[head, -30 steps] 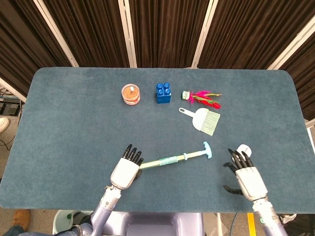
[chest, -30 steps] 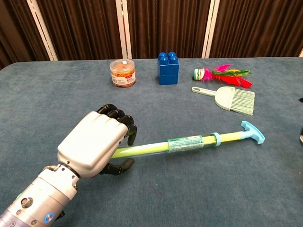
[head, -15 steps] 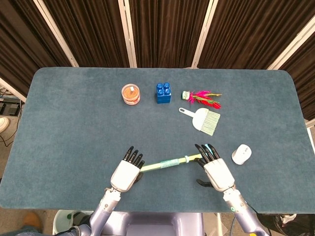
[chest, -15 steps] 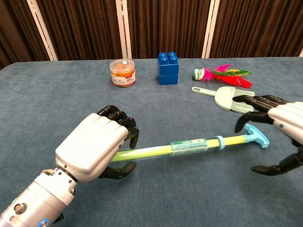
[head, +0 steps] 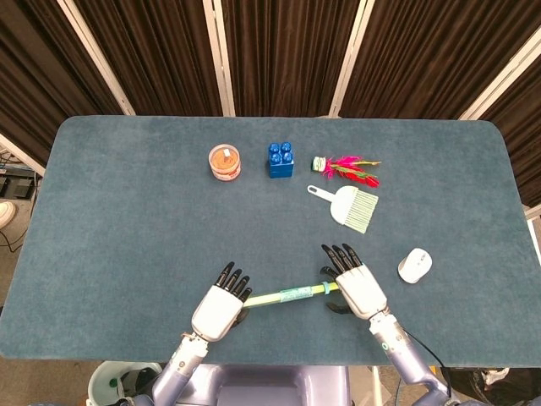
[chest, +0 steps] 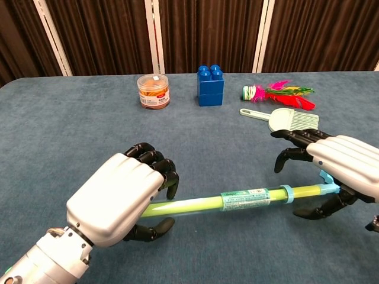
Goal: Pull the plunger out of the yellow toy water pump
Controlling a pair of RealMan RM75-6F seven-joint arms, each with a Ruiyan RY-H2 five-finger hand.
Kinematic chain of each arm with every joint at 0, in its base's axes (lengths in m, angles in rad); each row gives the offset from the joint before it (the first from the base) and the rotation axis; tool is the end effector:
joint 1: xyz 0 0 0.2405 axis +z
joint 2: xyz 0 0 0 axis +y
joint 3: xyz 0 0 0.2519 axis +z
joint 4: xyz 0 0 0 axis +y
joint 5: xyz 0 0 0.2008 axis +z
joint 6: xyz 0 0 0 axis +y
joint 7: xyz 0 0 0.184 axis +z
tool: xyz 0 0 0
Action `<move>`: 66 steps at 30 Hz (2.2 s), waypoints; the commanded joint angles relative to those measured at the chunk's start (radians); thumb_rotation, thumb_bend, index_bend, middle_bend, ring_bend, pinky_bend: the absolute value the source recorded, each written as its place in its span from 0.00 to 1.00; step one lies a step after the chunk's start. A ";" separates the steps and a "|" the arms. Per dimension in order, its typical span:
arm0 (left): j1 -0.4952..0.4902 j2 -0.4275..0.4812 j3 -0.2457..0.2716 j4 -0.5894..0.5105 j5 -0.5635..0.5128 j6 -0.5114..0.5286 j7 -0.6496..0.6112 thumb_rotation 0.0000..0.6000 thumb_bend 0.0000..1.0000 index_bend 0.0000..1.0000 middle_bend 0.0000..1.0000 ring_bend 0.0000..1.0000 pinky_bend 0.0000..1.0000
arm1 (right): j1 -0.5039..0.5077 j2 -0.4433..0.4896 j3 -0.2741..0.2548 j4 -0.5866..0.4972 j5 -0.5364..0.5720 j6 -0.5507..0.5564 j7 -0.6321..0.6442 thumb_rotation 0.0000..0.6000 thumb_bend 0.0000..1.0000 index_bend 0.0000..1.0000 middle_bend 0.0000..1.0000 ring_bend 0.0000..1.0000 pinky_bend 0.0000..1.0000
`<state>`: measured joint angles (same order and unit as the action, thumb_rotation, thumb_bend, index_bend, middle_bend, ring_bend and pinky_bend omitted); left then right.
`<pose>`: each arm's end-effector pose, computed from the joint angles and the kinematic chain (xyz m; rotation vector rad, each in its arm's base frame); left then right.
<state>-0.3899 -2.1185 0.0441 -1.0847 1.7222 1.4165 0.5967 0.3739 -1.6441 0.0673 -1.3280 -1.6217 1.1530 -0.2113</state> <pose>-0.0922 0.2218 -0.1242 -1.8548 -0.4418 -1.1484 -0.2023 -0.2788 -0.0390 1.8859 -0.8319 0.9907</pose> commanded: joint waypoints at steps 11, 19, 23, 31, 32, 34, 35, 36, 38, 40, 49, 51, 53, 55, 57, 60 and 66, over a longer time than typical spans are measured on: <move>0.016 0.049 -0.003 -0.047 -0.007 0.014 -0.024 1.00 0.44 0.68 0.33 0.23 0.17 | 0.035 0.005 -0.017 0.090 -0.004 -0.005 0.176 1.00 0.36 0.35 0.01 0.00 0.02; 0.023 0.072 -0.003 -0.071 -0.011 0.012 -0.033 1.00 0.44 0.68 0.34 0.23 0.17 | 0.024 0.010 -0.047 0.149 -0.009 0.021 0.304 1.00 0.38 0.36 0.01 0.00 0.02; 0.024 0.071 -0.001 -0.070 -0.017 -0.001 -0.039 1.00 0.44 0.68 0.34 0.23 0.17 | 0.024 -0.004 -0.057 0.198 -0.007 0.023 0.386 1.00 0.40 0.36 0.01 0.00 0.02; 0.022 0.056 -0.001 -0.057 -0.017 -0.013 -0.038 1.00 0.44 0.68 0.34 0.23 0.17 | 0.037 -0.035 -0.068 0.268 -0.016 0.026 0.463 1.00 0.40 0.36 0.01 0.00 0.02; 0.022 0.054 -0.002 -0.056 -0.018 -0.015 -0.040 1.00 0.44 0.68 0.34 0.23 0.17 | 0.039 -0.038 -0.068 0.272 -0.018 0.028 0.467 1.00 0.40 0.36 0.01 0.00 0.02; 0.022 0.052 -0.002 -0.055 -0.019 -0.015 -0.042 1.00 0.44 0.68 0.34 0.23 0.17 | 0.043 -0.043 -0.069 0.279 -0.017 0.024 0.476 1.00 0.40 0.36 0.01 0.00 0.02; 0.022 0.052 -0.003 -0.055 -0.017 -0.014 -0.044 1.00 0.44 0.68 0.34 0.23 0.17 | 0.045 -0.047 -0.069 0.285 -0.016 0.022 0.481 1.00 0.40 0.37 0.01 0.00 0.02; 0.023 0.052 -0.002 -0.055 -0.016 -0.013 -0.045 1.00 0.44 0.68 0.34 0.23 0.17 | 0.047 -0.050 -0.070 0.291 -0.015 0.019 0.486 1.00 0.41 0.39 0.01 0.00 0.02; 0.024 0.054 -0.003 -0.055 -0.014 -0.008 -0.046 1.00 0.44 0.68 0.34 0.24 0.17 | 0.049 -0.056 -0.072 0.303 -0.012 0.014 0.495 1.00 0.42 0.44 0.02 0.00 0.02; 0.025 0.059 -0.005 -0.057 -0.013 -0.004 -0.047 1.00 0.44 0.68 0.34 0.24 0.17 | 0.051 -0.063 -0.074 0.316 -0.012 0.014 0.502 1.00 0.42 0.50 0.03 0.00 0.03; 0.028 0.076 -0.010 -0.070 -0.010 0.006 -0.050 1.00 0.44 0.68 0.34 0.24 0.17 | 0.055 -0.085 -0.076 0.379 0.004 0.003 0.527 1.00 0.45 0.71 0.10 0.00 0.06; 0.028 0.077 -0.011 -0.070 -0.010 0.006 -0.049 1.00 0.44 0.68 0.34 0.24 0.17 | 0.054 -0.088 -0.076 0.390 0.004 0.009 0.527 1.00 0.46 0.76 0.12 0.00 0.07; 0.028 0.077 -0.012 -0.071 -0.010 0.004 -0.049 1.00 0.44 0.68 0.34 0.24 0.17 | 0.053 -0.091 -0.073 0.402 0.006 0.017 0.523 1.00 0.46 0.78 0.14 0.00 0.07; 0.028 0.078 -0.013 -0.071 -0.010 0.004 -0.048 1.00 0.44 0.68 0.34 0.24 0.17 | 0.053 -0.090 -0.071 0.406 0.010 0.020 0.524 1.00 0.46 0.78 0.14 0.00 0.07; 0.028 0.078 -0.015 -0.071 -0.011 0.003 -0.047 1.00 0.44 0.68 0.34 0.24 0.17 | 0.054 -0.087 -0.069 0.408 0.014 0.019 0.527 1.00 0.46 0.78 0.14 0.00 0.07; 0.027 0.079 -0.016 -0.071 -0.009 0.005 -0.046 1.00 0.44 0.68 0.34 0.24 0.17 | 0.052 -0.081 -0.068 0.410 0.017 0.025 0.527 1.00 0.46 0.78 0.14 0.00 0.08; 0.032 0.094 -0.011 -0.088 0.003 0.021 -0.052 1.00 0.44 0.68 0.34 0.24 0.17 | 0.053 -0.061 -0.058 0.404 0.026 0.039 0.515 1.00 0.46 0.78 0.14 0.00 0.08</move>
<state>-0.3587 -2.0269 0.0326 -1.1708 1.7236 1.4356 0.5462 0.4269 -1.7060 0.0083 -0.9226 -1.5972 1.1909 0.3056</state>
